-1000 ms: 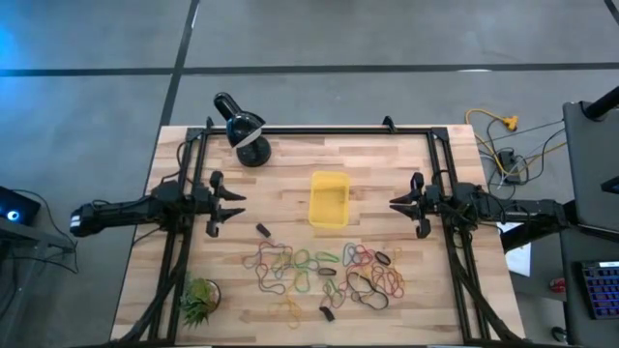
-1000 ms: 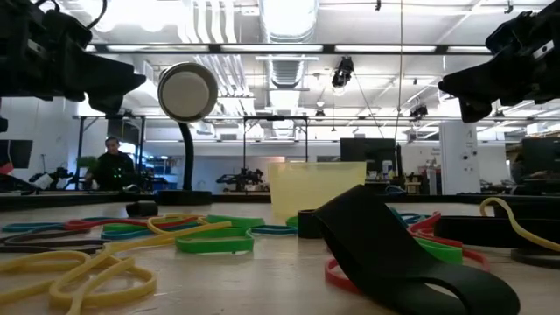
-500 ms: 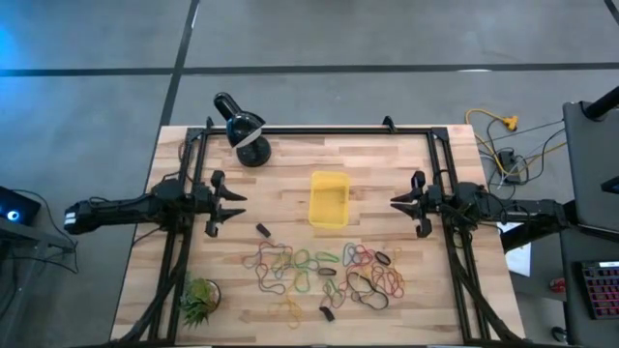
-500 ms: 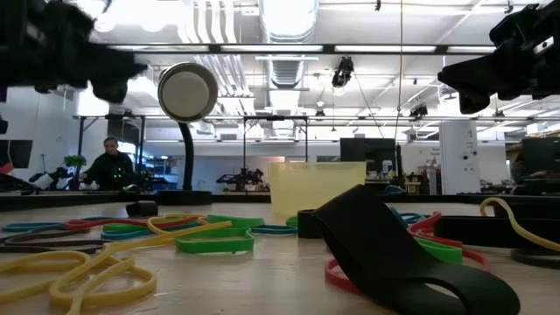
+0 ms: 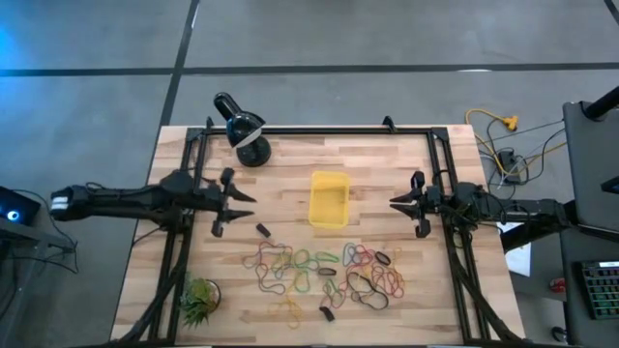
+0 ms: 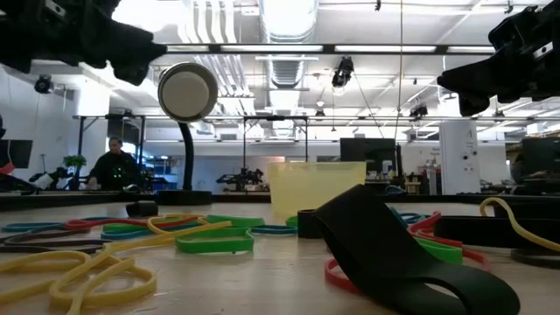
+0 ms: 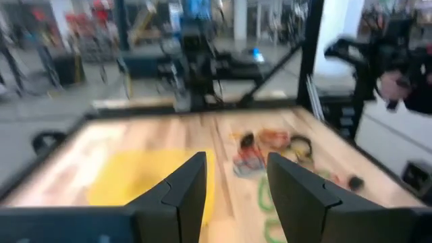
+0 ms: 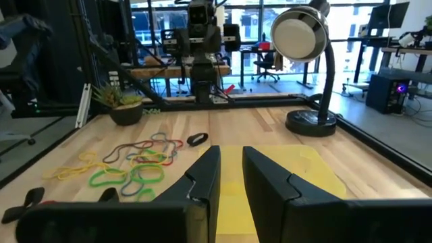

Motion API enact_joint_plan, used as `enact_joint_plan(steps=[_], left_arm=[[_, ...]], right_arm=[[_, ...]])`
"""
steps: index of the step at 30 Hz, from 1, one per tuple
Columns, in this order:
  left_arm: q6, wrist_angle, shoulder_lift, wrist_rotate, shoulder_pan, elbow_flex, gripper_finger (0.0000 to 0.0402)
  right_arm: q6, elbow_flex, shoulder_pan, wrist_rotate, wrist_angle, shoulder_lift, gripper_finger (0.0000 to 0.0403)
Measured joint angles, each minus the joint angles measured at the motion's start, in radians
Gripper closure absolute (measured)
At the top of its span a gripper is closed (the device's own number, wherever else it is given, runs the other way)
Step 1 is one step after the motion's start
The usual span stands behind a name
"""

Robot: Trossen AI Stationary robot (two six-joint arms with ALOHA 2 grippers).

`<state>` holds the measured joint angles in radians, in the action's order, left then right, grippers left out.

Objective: Pick and place rubber bands into bin
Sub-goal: Put the black rubber band into the yellow bin

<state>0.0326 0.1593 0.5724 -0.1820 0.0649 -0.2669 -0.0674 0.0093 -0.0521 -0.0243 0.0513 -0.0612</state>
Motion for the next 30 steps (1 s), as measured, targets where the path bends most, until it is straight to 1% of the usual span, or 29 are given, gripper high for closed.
enact_joint_plan(steps=[2, 7, 10, 14, 18, 21, 25, 30], left_arm=[[0.000, -0.036, 0.078, 0.011, -0.025, -0.039, 0.0260], [-0.026, -0.168, 0.275, 0.085, -0.107, -0.133, 0.0260], [-0.026, -0.225, 0.376, 0.118, -0.160, -0.215, 0.0260], [-0.026, -0.399, 0.493, 0.208, -0.218, -0.336, 0.0260], [-0.026, -0.554, 0.564, 0.272, -0.242, -0.450, 0.0260], [-0.026, -0.629, 0.609, 0.273, -0.243, -0.497, 0.0260], [-0.023, -0.700, 0.658, 0.274, -0.243, -0.518, 0.0260], [0.001, -0.708, 0.725, 0.297, -0.243, -0.520, 0.0260]], right_arm=[[-0.008, 0.000, 0.000, 0.000, -0.003, 0.000, 0.0344], [-0.034, 0.000, 0.000, -0.001, -0.042, -0.001, 0.0344], [-0.034, 0.000, 0.000, -0.001, -0.042, -0.002, 0.0344], [-0.034, 0.000, 0.000, -0.002, -0.042, -0.002, 0.0344], [-0.034, 0.000, 0.000, -0.003, -0.042, -0.008, 0.0344], [-0.032, 0.000, 0.000, -0.004, -0.042, -0.009, 0.0344], [-0.030, 0.000, 0.000, -0.011, -0.042, -0.013, 0.0344], [-0.029, 0.000, 0.000, -0.033, -0.038, -0.013, 0.0344]])
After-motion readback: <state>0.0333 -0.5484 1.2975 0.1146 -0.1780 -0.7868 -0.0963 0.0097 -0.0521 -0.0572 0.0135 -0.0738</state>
